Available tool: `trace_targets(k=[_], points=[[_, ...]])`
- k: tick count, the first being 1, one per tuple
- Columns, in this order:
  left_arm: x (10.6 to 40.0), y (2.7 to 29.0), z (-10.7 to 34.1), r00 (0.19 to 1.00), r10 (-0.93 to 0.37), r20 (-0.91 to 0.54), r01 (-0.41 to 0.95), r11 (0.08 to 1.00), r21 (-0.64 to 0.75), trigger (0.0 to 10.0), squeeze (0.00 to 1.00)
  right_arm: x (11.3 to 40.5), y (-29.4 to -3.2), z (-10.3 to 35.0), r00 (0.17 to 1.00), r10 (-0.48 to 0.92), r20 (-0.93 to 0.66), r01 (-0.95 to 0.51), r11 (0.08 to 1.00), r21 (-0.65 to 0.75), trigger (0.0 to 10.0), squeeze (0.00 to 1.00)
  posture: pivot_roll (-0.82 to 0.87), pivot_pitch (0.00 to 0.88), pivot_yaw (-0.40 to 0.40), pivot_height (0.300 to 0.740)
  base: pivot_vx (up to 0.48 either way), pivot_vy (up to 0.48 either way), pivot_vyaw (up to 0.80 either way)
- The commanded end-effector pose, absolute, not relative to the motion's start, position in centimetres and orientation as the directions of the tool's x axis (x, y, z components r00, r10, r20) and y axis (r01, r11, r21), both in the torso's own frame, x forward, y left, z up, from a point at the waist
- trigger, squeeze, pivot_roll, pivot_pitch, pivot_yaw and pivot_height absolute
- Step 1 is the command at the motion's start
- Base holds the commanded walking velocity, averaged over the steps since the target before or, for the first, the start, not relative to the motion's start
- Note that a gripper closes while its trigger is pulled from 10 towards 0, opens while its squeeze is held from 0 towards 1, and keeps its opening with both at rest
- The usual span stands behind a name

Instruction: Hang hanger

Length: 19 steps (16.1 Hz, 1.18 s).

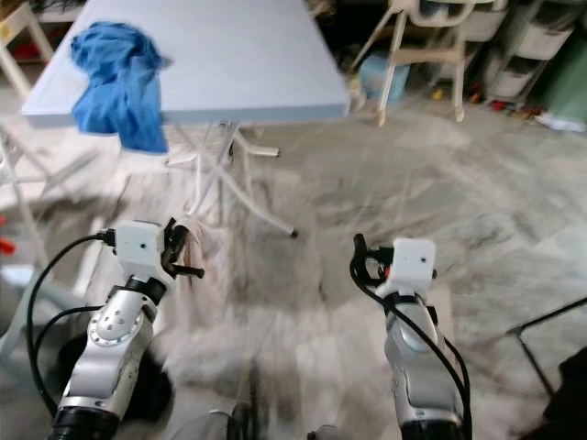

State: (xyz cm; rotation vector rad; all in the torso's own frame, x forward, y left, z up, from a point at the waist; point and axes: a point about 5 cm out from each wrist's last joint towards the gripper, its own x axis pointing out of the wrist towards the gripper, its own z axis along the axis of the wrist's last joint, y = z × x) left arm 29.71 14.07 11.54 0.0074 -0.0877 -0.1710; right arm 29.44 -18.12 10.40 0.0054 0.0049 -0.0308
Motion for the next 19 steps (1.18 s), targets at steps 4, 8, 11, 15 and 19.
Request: trace_targets(k=[4, 8, 11, 15, 19], points=[[29.6, 13.6, 11.9, 0.973, -0.203, 0.108, 0.203, 0.979, 0.015, 10.0, 0.0, 29.2, -18.5, 10.3, 0.999, -0.049, -0.008, 0.049, 0.999, -0.002, 10.0, 0.0, -0.02, 0.17, -0.029, 0.74, 0.279, 0.073, 0.0], [29.7, 13.6, 11.9, 0.971, -0.213, 0.106, 0.213, 0.977, 0.018, 10.0, 0.0, 29.1, -18.6, 10.3, 0.999, -0.052, -0.002, 0.052, 0.999, -0.012, 10.0, 0.0, -0.02, 0.17, -0.024, 0.74, 0.403, 0.257, 0.0], [29.6, 13.5, 11.9, 0.97, -0.22, 0.105, 0.22, 0.975, 0.012, 10.0, 0.0, 29.0, -18.4, 10.3, 0.999, -0.051, 0.002, 0.051, 0.999, -0.014, 10.0, 0.0, -0.02, 0.173, -0.017, 0.74, 0.423, 0.0, 0.0], [29.6, 13.4, 11.2, 0.976, -0.207, 0.069, 0.208, 0.978, 0.003, 10.0, 0.0, 28.8, -18.3, 10.2, 0.999, -0.053, 0.0, 0.053, 0.998, -0.015, 10.0, 0.0, -0.02, 0.173, -0.017, 0.74, 0.0, 0.0, 0.0], [29.2, 13.0, 10.5, 0.974, -0.223, 0.041, 0.224, 0.975, -0.011, 10.0, 0.0, 28.8, -18.1, 10.1, 0.999, -0.048, -0.005, 0.048, 0.999, -0.009, 10.0, 0.0, -0.01, 0.16, -0.019, 0.74, 0.0, 0.0, 0.0]])
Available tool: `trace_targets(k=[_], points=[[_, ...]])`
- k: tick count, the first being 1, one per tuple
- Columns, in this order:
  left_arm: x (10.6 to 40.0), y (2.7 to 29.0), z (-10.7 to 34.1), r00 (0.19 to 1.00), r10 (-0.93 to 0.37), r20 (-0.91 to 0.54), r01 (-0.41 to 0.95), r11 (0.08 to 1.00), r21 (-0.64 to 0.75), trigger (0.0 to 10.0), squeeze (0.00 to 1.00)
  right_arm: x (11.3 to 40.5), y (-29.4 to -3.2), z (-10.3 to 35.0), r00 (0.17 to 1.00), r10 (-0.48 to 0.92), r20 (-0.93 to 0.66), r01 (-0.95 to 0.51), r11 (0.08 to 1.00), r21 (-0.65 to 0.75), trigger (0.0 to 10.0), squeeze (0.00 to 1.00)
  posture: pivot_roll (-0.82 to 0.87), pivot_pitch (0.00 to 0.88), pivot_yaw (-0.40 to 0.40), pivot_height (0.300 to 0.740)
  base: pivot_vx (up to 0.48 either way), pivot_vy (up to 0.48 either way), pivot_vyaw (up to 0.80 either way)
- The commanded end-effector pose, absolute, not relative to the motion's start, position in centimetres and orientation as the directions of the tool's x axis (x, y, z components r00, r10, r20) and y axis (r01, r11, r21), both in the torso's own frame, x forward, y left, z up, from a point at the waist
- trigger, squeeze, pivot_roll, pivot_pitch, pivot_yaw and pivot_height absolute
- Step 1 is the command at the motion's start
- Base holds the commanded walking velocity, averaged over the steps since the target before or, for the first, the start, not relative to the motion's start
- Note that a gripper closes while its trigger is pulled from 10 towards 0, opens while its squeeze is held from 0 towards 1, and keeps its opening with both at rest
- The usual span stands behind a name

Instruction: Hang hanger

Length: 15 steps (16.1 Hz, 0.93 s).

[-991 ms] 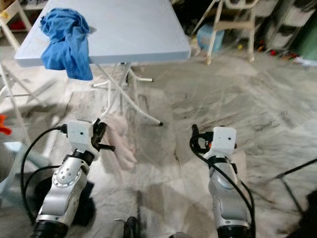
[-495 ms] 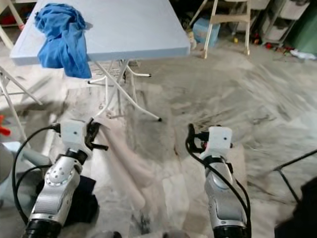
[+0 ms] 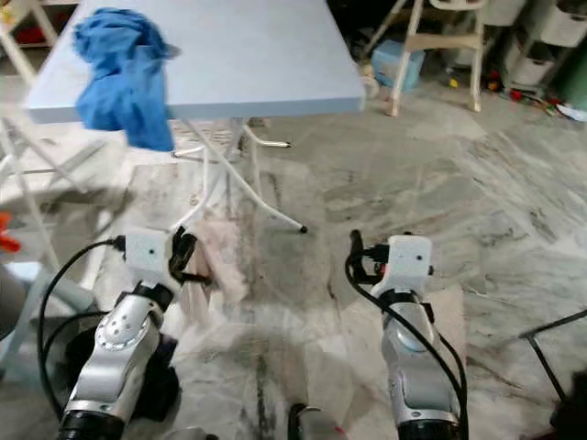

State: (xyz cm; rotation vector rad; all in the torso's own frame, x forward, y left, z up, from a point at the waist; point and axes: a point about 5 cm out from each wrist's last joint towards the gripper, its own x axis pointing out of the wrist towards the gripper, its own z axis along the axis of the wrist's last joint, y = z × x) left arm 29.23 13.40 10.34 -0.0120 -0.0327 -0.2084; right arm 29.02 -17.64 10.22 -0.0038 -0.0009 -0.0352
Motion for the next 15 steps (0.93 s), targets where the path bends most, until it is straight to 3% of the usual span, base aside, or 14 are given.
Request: trace_targets(k=[1, 7, 12, 15], points=[[29.2, 12.9, 10.4, 0.974, -0.222, 0.038, 0.223, 0.974, -0.029, 10.0, 0.0, 28.9, -18.1, 10.0, 0.999, -0.046, -0.009, 0.046, 0.999, -0.006, 10.0, 0.0, -0.01, 0.16, -0.019, 0.74, 0.0, 0.0, 0.0], [29.2, 13.2, 9.4, 0.982, -0.187, -0.017, 0.186, 0.979, -0.079, 10.0, 0.0, 29.1, -18.0, 9.8, 0.999, -0.044, -0.023, 0.045, 0.999, 0.028, 10.0, 0.0, -0.01, 0.116, -0.021, 0.74, 0.0, 0.0, 0.0], [28.3, 13.9, 7.7, 0.975, -0.209, -0.074, 0.207, 0.978, -0.035, 10.0, 0.0, 28.6, -18.2, 8.6, 0.996, -0.044, -0.072, 0.049, 0.995, 0.081, 10.0, 0.0, -0.01, 0.09, -0.012, 0.74, 0.0, 0.0, 0.0], [29.0, 14.1, 7.8, 0.974, -0.212, -0.077, 0.21, 0.977, -0.039, 10.0, 0.0, 28.7, -18.0, 8.7, 0.996, -0.037, -0.077, 0.043, 0.996, 0.083, 10.0, 0.0, -0.01, 0.1, -0.016, 0.74, 0.0, 0.0, -0.62]])
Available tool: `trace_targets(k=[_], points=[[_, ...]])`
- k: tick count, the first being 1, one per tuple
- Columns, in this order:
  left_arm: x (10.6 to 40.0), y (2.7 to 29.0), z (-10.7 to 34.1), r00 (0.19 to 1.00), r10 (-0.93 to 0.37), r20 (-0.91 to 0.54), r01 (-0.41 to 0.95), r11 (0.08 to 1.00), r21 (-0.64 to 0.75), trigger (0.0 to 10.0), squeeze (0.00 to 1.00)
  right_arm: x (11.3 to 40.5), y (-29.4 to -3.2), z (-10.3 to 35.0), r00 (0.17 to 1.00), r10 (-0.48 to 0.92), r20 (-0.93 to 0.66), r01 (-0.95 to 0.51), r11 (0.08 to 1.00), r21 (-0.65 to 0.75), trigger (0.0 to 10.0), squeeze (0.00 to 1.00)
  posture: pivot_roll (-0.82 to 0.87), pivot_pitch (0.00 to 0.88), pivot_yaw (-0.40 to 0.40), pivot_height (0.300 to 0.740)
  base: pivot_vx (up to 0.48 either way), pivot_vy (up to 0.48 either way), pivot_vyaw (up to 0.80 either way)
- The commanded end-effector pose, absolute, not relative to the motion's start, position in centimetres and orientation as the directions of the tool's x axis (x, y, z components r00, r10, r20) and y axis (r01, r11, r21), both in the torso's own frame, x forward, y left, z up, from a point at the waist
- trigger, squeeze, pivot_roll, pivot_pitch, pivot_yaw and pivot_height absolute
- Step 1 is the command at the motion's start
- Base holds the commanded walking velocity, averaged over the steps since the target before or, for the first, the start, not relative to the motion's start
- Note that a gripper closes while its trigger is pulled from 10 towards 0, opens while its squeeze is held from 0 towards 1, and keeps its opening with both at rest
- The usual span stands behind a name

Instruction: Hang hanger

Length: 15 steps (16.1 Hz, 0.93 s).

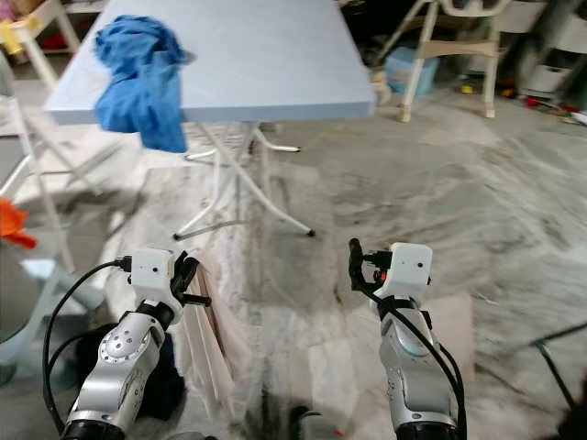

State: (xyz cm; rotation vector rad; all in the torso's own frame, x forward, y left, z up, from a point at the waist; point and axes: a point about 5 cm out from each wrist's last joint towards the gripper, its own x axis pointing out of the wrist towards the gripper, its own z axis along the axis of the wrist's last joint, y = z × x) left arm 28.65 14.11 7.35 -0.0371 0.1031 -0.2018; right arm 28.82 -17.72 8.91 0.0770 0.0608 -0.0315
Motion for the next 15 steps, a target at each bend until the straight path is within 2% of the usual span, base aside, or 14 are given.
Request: trace_targets(k=[1, 15], points=[[29.13, 14.1, 7.94, 0.975, -0.211, -0.074, 0.208, 0.977, -0.042, 10.0, 0.0, 28.79, -18.03, 8.68, 0.996, -0.039, -0.078, 0.045, 0.995, 0.084, 10.0, 0.0, -0.01, 0.103, -0.016, 0.74, 0.0, 0.0, -0.8], [29.74, 14.01, 8.34, 0.972, -0.226, -0.057, 0.223, 0.973, -0.061, 10.0, 0.0, 29.09, -17.81, 9.15, 0.997, -0.025, -0.067, 0.03, 0.997, 0.072, 10.0, 0.0, -0.02, 0.128, -0.024, 0.74, 0.0, 0.0, -0.8]])
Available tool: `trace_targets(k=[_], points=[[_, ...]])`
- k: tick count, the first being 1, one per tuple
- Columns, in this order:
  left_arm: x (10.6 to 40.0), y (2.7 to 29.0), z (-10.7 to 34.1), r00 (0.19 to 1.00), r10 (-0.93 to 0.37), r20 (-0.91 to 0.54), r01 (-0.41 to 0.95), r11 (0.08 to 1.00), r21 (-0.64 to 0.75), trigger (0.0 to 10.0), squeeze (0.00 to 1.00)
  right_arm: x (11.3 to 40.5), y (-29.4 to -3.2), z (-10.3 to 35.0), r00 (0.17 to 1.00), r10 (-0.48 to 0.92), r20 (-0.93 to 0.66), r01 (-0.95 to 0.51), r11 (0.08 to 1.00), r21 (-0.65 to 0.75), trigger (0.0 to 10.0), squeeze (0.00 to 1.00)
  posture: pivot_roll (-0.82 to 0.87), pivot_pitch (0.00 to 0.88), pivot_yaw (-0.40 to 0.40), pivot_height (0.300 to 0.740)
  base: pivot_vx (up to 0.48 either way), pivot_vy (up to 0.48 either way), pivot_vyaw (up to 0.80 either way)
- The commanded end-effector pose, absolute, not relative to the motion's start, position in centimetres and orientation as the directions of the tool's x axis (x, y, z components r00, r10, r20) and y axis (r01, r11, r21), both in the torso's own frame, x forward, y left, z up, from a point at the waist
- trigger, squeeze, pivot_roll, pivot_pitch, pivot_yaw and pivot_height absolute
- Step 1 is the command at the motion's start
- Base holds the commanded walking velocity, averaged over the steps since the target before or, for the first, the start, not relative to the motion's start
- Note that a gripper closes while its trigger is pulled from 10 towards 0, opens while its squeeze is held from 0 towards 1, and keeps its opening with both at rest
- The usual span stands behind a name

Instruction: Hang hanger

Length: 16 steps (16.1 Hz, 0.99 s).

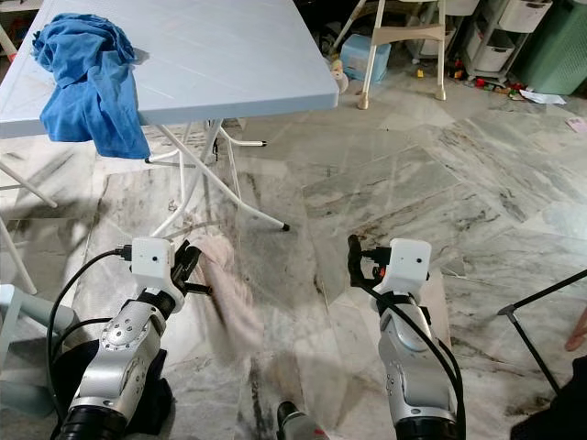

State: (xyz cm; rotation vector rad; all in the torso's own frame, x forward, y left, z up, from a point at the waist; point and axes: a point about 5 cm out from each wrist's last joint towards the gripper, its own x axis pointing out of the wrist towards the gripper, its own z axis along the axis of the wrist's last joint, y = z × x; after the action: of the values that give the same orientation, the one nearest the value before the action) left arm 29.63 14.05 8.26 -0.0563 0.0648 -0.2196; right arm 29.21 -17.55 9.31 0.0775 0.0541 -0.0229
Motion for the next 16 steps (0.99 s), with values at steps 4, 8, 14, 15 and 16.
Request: trace_targets(k=[4, 8, 14, 15, 16], points=[[29.7, 14.0, 8.0, 0.981, -0.18, -0.073, 0.177, 0.983, -0.044, 10.0, 0.0, 29.0, -17.8, 9.1, 0.997, -0.021, -0.068, 0.026, 0.997, 0.071, 10.0, 0.0, -0.02, 0.135, -0.027, 0.74, 0.0, 0.0, -0.74], [29.7, 14.0, 7.8, 0.981, -0.171, -0.094, 0.166, 0.984, -0.056, 10.0, 0.0, 29.0, -17.7, 9.1, 0.998, -0.015, -0.067, 0.02, 0.998, 0.066, 10.0, 0.0, -0.02, 0.14, -0.028, 0.74, 0.0, 0.0, 0.0], [28.9, 14.7, 6.4, 0.975, -0.173, -0.136, 0.178, 0.984, 0.027, 10.0, 0.0, 28.3, -16.8, 7.9, 0.994, 0.062, -0.086, -0.054, 0.994, 0.094, 10.0, 0.0, -0.01, 0.155, -0.023, 0.74, 0.0, 0.0, 0.0], [28.9, 14.4, 6.8, 0.973, -0.202, -0.114, 0.208, 0.977, 0.046, 10.0, 0.0, 28.2, -16.7, 7.7, 0.992, 0.081, -0.094, -0.072, 0.994, 0.087, 10.0, 0.0, -0.01, 0.165, -0.022, 0.74, 0.0, 0.0, 0.0], [28.9, 14.0, 7.5, 0.967, -0.242, -0.074, 0.247, 0.967, 0.061, 10.0, 0.0, 28.2, -16.5, 7.6, 0.99, 0.099, -0.103, -0.091, 0.992, 0.083, 10.0, 0.0, -0.01, 0.165, -0.022, 0.74, 0.0, 0.0, 0.0]])
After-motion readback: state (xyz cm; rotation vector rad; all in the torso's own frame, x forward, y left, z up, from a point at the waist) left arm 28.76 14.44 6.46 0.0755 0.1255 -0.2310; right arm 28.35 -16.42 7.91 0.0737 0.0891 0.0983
